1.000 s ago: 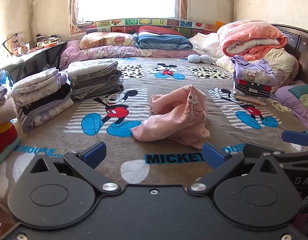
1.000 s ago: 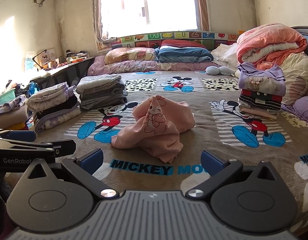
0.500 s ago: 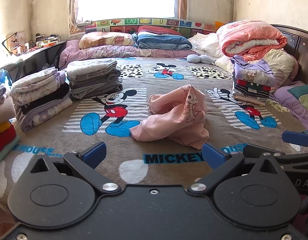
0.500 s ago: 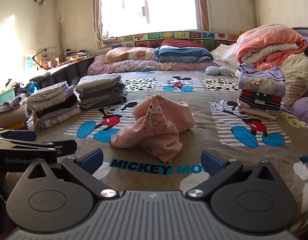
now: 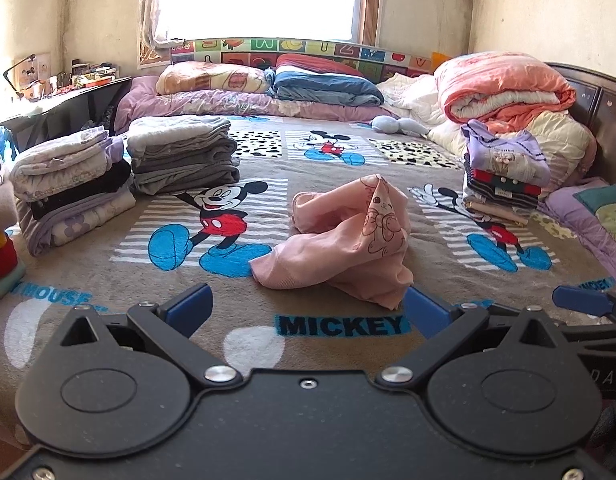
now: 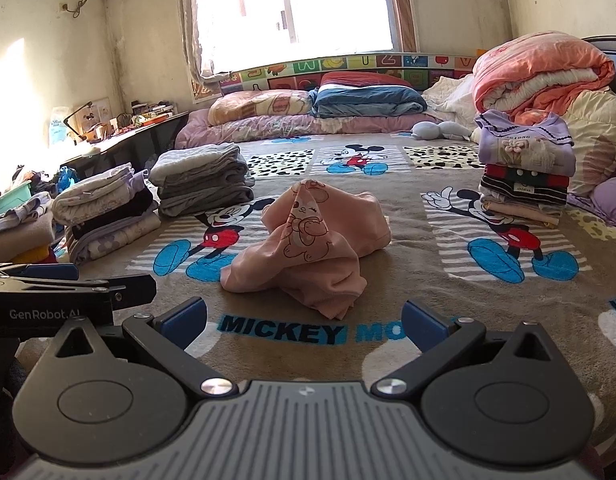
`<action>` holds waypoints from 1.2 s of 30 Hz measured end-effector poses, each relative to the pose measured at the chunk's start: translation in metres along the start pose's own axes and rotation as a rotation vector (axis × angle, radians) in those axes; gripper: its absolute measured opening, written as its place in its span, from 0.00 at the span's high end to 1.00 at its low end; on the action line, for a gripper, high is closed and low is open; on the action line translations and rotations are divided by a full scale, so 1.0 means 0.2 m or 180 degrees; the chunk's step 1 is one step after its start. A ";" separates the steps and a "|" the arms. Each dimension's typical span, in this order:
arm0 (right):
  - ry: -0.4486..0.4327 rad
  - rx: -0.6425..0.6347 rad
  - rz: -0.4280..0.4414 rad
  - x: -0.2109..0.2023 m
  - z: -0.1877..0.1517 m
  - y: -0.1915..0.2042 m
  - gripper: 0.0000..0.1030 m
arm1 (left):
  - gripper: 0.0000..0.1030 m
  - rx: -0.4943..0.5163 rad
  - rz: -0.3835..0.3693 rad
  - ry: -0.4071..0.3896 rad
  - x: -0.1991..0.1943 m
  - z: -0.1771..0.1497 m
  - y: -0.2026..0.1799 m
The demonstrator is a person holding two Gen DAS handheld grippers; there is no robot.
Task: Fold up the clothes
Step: 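Reach both grippers to the pink sweatshirt and close on its fabric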
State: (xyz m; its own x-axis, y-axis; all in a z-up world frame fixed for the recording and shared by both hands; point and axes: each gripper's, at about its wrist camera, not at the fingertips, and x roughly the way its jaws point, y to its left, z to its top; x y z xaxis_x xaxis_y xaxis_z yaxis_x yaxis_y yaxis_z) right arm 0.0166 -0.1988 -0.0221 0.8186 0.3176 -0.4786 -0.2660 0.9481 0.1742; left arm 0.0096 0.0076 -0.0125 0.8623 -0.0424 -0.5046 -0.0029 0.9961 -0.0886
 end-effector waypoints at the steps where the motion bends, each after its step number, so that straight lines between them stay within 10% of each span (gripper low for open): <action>1: -0.0018 0.0028 0.0028 0.01 0.00 -0.02 0.00 | 0.00 -0.0034 -0.0034 -0.0014 0.01 0.00 0.01; 8: -0.0152 0.0314 0.0115 0.13 0.00 -0.16 0.00 | 0.00 -0.0250 -0.0305 0.0068 0.20 -0.01 0.06; 13: -0.0140 0.0508 0.0117 0.30 0.02 -0.28 0.00 | 0.00 -0.0382 -0.0502 0.0609 0.42 0.02 0.11; 29: -0.0008 0.1192 0.0675 0.99 0.26 -0.64 0.00 | 0.02 -0.0422 -0.0754 0.0597 0.89 0.33 0.25; 36: -0.0182 0.1152 0.0920 1.25 0.30 -0.81 0.11 | 0.23 -0.0371 -0.0839 0.0634 1.16 0.44 0.34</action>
State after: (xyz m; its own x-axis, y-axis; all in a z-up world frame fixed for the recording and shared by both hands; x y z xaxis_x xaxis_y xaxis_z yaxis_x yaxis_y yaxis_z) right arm 0.2937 -0.2732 -0.1185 0.7665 0.5570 -0.3197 -0.3009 0.7513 0.5874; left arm 0.2544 0.0719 -0.0594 0.7253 -0.3228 -0.6080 0.1390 0.9338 -0.3298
